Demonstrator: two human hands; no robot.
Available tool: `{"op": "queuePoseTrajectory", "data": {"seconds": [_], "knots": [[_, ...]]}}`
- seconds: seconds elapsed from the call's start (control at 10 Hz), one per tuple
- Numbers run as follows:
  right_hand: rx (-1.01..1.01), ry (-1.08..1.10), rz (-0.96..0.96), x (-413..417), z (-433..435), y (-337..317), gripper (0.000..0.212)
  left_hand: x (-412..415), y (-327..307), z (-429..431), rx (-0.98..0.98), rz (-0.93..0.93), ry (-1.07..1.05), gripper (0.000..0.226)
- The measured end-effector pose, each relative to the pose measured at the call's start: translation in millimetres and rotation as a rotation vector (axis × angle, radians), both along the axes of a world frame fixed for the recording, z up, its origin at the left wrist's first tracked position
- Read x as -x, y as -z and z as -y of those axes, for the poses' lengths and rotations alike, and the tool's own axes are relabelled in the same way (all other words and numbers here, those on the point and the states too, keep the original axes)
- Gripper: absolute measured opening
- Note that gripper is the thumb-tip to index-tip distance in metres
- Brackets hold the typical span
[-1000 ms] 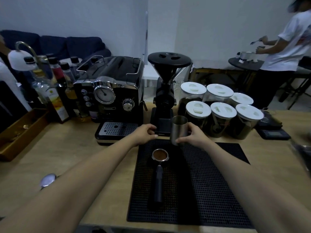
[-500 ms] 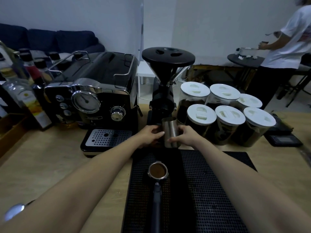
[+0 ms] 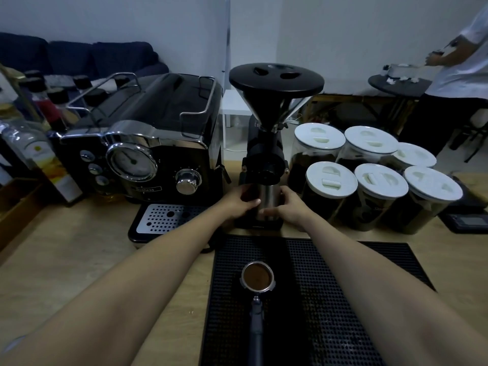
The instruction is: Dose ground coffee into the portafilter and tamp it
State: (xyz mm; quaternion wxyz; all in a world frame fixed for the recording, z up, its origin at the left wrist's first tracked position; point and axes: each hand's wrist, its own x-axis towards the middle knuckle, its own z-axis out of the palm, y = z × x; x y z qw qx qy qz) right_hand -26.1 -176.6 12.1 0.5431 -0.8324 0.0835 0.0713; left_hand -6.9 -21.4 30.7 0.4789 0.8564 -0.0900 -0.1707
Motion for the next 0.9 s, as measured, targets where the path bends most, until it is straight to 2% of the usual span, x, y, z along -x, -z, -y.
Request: {"op": "queuePoseTrajectory", "data": {"seconds": [0.2,0.5,0.7,0.8,0.9], "knots": [[0.026,0.034,0.051,-12,-4,10,0.068,-10,4,1,-0.053,0.076,-0.011,0.052],[0.105,0.027,0.079,-18,-5,16,0.071,-12,14,2,-0.080,0.128,-0.039,0.054],[0.134,0.050,0.112,-15,-3,15,0.075,-14,11,4,-0.203,0.121,-0.023,0.055],[0.132,0.075,0.100,-7,-2,6,0.072,-4,4,1,-0.237,0.105,-0.019,0.056],[0.222,0.116,0.105,4,0,4,0.062,4,2,-5,-0.238,0.062,-0.019,0.054]]}}
